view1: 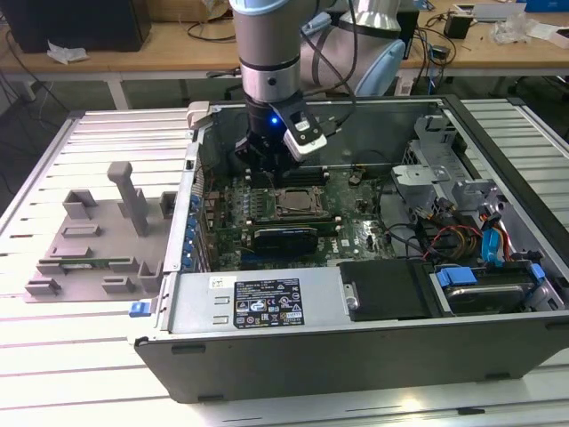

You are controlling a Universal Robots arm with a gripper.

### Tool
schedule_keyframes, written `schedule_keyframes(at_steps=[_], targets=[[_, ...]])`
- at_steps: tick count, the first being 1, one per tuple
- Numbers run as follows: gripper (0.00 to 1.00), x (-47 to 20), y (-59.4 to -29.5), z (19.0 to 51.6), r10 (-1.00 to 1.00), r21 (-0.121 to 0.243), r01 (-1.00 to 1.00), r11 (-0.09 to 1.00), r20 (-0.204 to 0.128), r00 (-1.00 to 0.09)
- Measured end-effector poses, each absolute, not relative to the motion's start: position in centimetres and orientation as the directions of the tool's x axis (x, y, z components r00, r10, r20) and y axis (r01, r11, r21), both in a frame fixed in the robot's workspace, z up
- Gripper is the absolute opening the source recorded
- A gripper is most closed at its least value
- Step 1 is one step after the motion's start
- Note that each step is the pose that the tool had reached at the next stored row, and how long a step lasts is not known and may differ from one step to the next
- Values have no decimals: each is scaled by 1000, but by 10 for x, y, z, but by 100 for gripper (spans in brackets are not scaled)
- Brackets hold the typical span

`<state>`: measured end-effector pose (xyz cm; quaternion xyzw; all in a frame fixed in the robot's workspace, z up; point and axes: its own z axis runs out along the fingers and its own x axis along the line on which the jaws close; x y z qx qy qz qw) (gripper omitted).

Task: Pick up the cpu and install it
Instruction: 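Close the cpu cover, then install the first cpu locking lever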

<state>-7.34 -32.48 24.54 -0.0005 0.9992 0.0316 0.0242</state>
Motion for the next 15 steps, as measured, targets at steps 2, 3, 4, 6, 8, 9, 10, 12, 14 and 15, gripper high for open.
schedule_keyframes(at_steps=[2, 3, 4, 6, 8, 9, 10, 12, 14, 15], targets=[[11, -73, -325, 248, 1, 63, -3, 998, -48, -999], [11, -67, -325, 248, 1, 63, -2, 998, -48, -999], [11, -62, -325, 248, 1, 63, -2, 998, -47, -999], [11, -52, -325, 248, 0, 63, -2, 998, -44, -999], [11, -42, -325, 248, 1, 62, -2, 998, -41, -999], [11, -39, -325, 248, 0, 62, -2, 998, -40, -999], [11, -38, -325, 248, 0, 62, -2, 998, -40, -999], [11, -38, -325, 248, 1, 62, -2, 998, -40, -999], [11, -38, -325, 248, 1, 62, -2, 998, -40, -999], [11, -38, -325, 248, 1, 62, -2, 998, -40, -999]])
